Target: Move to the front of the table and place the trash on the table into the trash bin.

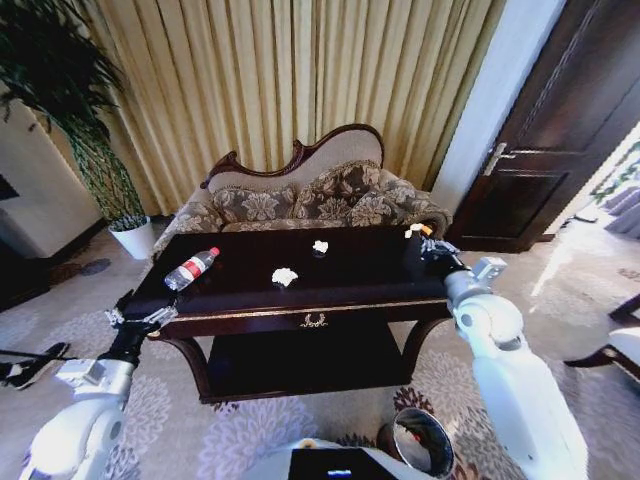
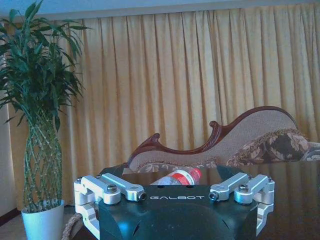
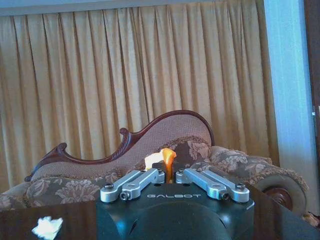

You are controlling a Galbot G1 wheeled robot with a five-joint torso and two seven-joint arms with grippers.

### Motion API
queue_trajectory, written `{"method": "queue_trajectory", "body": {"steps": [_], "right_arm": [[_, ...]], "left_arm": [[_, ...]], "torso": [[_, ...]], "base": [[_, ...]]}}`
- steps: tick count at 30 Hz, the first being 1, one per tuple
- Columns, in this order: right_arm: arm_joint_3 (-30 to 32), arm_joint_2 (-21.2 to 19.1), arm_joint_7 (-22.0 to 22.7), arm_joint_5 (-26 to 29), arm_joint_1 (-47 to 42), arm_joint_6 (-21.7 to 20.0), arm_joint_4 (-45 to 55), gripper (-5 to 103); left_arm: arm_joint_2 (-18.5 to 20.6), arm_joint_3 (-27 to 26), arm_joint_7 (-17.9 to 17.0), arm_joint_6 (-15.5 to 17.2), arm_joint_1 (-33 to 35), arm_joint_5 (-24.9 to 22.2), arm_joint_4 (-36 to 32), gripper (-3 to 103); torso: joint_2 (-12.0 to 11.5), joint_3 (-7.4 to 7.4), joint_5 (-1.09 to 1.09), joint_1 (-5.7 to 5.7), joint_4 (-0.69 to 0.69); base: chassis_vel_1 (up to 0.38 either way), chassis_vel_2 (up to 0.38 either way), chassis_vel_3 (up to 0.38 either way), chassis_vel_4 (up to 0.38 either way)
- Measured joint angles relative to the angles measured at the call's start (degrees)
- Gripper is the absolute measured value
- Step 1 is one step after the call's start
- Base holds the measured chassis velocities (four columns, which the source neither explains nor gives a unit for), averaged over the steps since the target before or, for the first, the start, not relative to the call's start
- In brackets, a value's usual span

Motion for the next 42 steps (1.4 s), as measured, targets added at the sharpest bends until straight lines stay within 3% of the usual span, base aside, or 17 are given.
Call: {"method": "queue_trajectory", "body": {"steps": [10, 18, 21, 25, 34, 42], "right_arm": [[0.3, 0.1, 0.0, -0.1, -0.6, 0.2, -0.9, 5], [0.0, 2.4, 0.0, -4.7, -2.3, 2.1, -5.9, 5], [0.5, 4.3, 0.0, -11.5, -4.8, 4.9, -14.5, 5], [0.4, 5.8, 0.0, -16.0, -6.2, 8.1, -24.3, 5], [0.5, 6.3, 0.0, -19.4, -7.0, 10.5, -43.5, 5], [0.5, 7.3, 0.0, -22.2, -7.7, 10.6, -47.3, 5]], "left_arm": [[-0.2, 0.5, 0.0, 0.0, -0.3, 0.1, 0.2, 100], [-0.5, 0.3, 0.0, -0.2, 0.0, 0.0, 0.5, 100], [-0.5, 0.1, -0.1, -0.7, 0.1, -0.1, 0.9, 100], [-0.6, 0.3, 0.0, -1.0, 0.0, -0.1, 1.4, 100], [-0.5, 0.3, 0.0, -1.3, -0.4, -0.8, 2.3, 100], [-1.1, 0.6, 0.0, -1.9, -0.4, -1.0, 3.1, 100]], "torso": [[0.0, -0.01, 0.0, -0.02, 0.0], [0.1, -0.05, -0.03, -0.09, 0.01], [0.0, -0.02, 0.01, -0.07, -0.01], [0.0, 0.04, 0.03, 0.08, -0.03], [0.0, -0.03, 0.0, -0.05, -0.01], [0.0, 0.0, 0.0, -0.01, 0.0]], "base": [[0.258, -0.275, -0.27, 0.26], [0.182, -0.205, -0.181, 0.195], [0.009, -0.004, -0.015, 0.027], [-0.011, 0.015, 0.012, -0.012], [-0.023, 0.027, 0.024, -0.021], [0.0, 0.0, 0.0, 0.0]]}}
